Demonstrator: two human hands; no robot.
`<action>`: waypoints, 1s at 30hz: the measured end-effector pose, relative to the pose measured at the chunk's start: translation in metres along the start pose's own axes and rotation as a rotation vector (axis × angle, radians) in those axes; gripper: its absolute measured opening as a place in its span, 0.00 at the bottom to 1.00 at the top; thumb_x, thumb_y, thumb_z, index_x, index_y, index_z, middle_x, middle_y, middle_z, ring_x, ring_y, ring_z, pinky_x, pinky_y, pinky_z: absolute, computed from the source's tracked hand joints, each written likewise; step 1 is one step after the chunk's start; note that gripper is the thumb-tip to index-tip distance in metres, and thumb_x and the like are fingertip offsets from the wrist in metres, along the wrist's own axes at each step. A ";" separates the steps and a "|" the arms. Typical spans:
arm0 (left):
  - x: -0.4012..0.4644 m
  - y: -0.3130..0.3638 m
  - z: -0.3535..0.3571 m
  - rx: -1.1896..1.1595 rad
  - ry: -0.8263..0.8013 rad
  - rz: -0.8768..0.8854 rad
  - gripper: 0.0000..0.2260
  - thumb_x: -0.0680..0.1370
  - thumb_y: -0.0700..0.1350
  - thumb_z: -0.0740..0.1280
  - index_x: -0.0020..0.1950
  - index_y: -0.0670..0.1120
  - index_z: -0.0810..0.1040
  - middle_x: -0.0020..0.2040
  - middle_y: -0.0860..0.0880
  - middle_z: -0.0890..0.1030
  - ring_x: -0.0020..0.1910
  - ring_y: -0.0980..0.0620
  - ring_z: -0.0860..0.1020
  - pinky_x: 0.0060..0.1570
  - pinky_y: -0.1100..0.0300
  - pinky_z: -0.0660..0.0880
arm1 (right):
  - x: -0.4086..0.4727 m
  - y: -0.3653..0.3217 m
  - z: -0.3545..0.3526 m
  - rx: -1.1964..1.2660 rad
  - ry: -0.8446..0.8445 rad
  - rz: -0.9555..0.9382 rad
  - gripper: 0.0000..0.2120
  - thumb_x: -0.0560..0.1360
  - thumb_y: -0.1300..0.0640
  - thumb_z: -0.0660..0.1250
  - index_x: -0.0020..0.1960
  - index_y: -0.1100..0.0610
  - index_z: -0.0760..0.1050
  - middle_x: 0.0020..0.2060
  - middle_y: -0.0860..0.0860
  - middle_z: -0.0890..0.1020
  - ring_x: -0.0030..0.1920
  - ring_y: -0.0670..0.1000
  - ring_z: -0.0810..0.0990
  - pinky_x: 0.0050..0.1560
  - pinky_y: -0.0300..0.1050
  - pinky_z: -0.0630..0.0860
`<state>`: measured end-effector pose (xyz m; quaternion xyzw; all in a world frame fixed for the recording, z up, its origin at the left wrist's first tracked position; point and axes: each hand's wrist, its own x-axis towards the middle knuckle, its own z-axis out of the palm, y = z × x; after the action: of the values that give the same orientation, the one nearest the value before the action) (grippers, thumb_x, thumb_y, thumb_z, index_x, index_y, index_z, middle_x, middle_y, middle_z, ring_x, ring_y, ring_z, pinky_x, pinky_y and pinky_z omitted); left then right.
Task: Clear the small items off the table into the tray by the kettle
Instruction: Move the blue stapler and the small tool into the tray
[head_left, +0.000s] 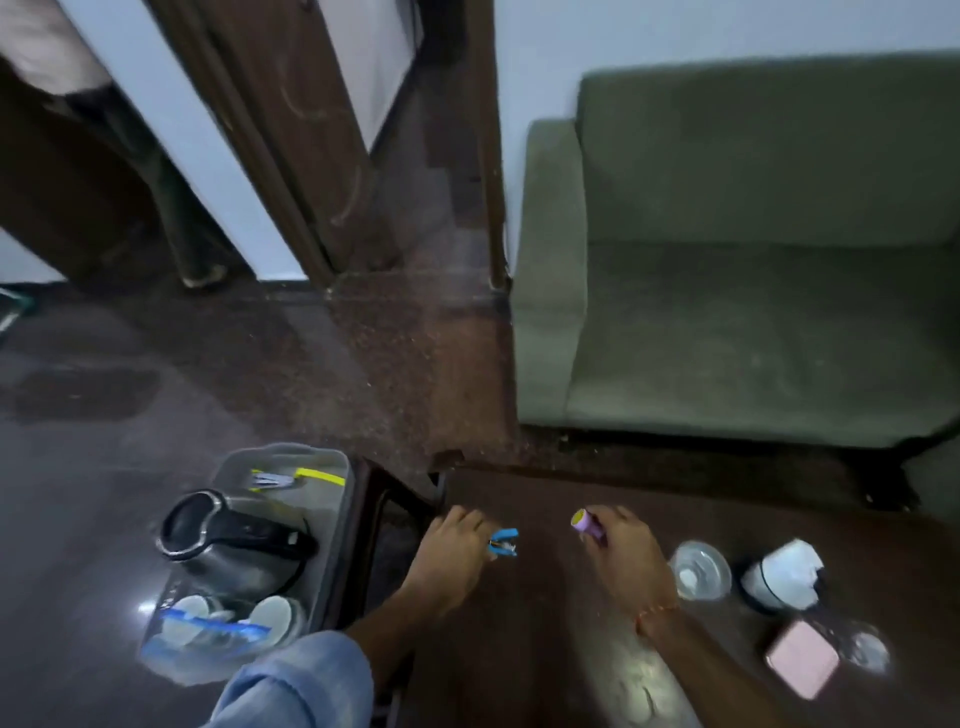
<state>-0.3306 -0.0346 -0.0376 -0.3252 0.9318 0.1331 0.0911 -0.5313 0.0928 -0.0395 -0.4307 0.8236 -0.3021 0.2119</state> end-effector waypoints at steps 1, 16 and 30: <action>-0.008 -0.008 -0.012 0.006 0.022 -0.026 0.17 0.81 0.51 0.63 0.69 0.52 0.70 0.65 0.52 0.74 0.62 0.50 0.69 0.59 0.54 0.69 | 0.003 -0.014 -0.002 0.021 0.001 -0.021 0.08 0.70 0.62 0.71 0.47 0.52 0.80 0.44 0.48 0.81 0.45 0.53 0.82 0.48 0.51 0.78; -0.121 -0.150 -0.123 0.005 0.253 -0.165 0.17 0.77 0.47 0.67 0.66 0.47 0.77 0.63 0.50 0.79 0.65 0.47 0.71 0.63 0.53 0.70 | -0.004 -0.188 0.042 -0.024 -0.094 -0.330 0.08 0.69 0.59 0.71 0.48 0.51 0.81 0.40 0.47 0.78 0.43 0.50 0.80 0.45 0.43 0.75; -0.172 -0.308 -0.144 0.001 0.220 -0.185 0.19 0.79 0.48 0.65 0.69 0.49 0.73 0.63 0.50 0.77 0.61 0.48 0.71 0.61 0.52 0.72 | -0.011 -0.324 0.134 -0.097 -0.138 -0.328 0.07 0.71 0.56 0.69 0.48 0.47 0.81 0.43 0.46 0.79 0.45 0.47 0.79 0.48 0.44 0.77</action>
<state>-0.0154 -0.2105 0.0847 -0.4223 0.9023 0.0872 0.0004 -0.2551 -0.0850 0.0843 -0.5888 0.7394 -0.2620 0.1947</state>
